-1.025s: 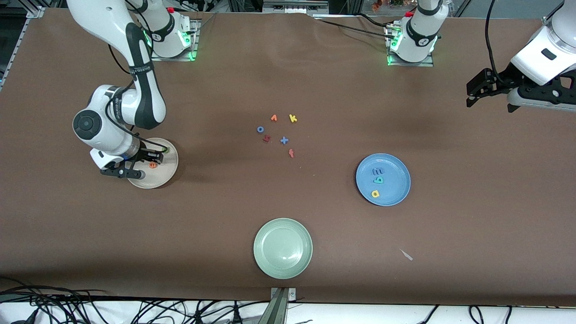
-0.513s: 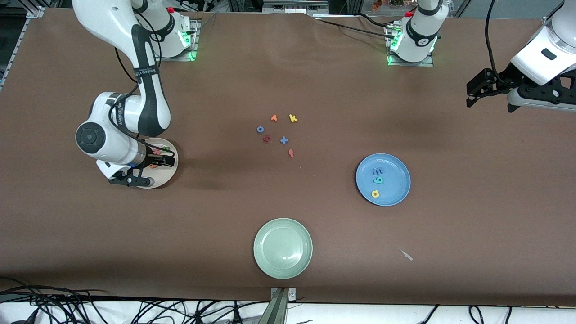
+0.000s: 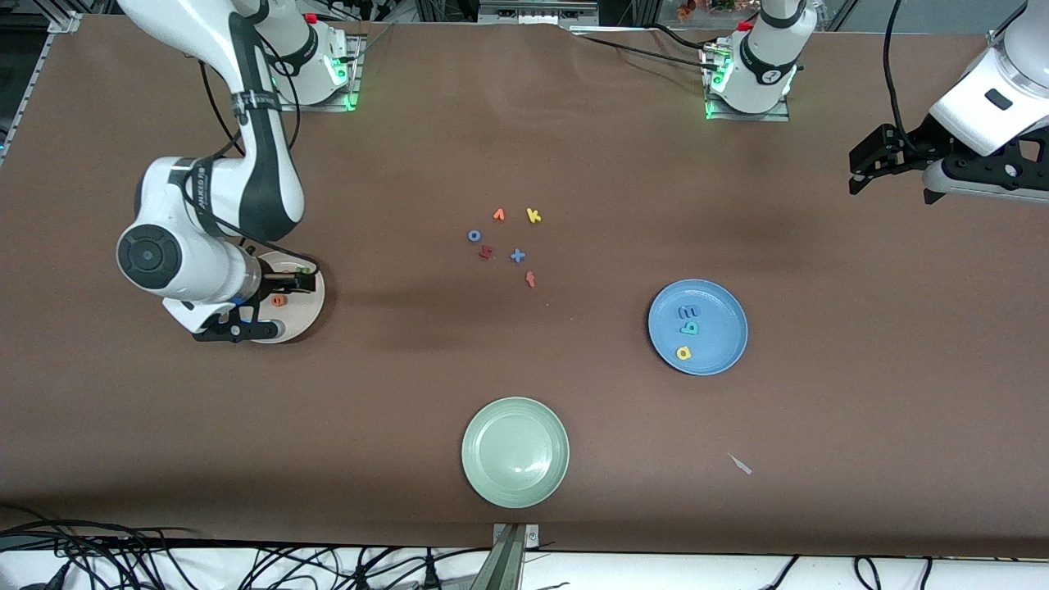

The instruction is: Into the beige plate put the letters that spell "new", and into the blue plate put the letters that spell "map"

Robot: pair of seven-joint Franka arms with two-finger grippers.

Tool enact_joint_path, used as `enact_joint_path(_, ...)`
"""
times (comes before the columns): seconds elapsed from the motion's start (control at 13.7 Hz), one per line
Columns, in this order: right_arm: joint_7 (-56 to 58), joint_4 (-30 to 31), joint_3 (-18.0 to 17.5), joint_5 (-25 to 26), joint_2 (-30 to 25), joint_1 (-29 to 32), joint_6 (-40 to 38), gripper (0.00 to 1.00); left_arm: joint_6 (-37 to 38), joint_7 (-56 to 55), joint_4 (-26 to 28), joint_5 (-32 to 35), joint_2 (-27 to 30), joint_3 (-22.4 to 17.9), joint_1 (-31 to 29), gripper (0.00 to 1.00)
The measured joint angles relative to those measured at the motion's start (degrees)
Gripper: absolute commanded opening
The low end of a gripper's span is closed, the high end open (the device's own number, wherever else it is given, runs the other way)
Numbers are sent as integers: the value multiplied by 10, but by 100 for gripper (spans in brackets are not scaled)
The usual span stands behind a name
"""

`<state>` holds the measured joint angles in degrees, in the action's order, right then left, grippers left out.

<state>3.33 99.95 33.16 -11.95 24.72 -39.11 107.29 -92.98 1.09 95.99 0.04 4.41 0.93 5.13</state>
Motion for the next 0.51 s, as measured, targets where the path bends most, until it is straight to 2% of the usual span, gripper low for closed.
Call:
enact_joint_path(0.15, 0, -1, -116, 61, -54, 107, -16, 100, 0, 0, 0, 0, 0, 0, 0, 100)
enact_joint_path(0.37, 0, -1, -206, 98, -125, 202, -51, 100, 0, 0, 0, 0, 0, 0, 0, 100)
enact_joint_path(0.51, 0, -1, -280, 111, -166, 274, -76, 100, 1, 0, 0, 0, 0, 0, 0, 100)
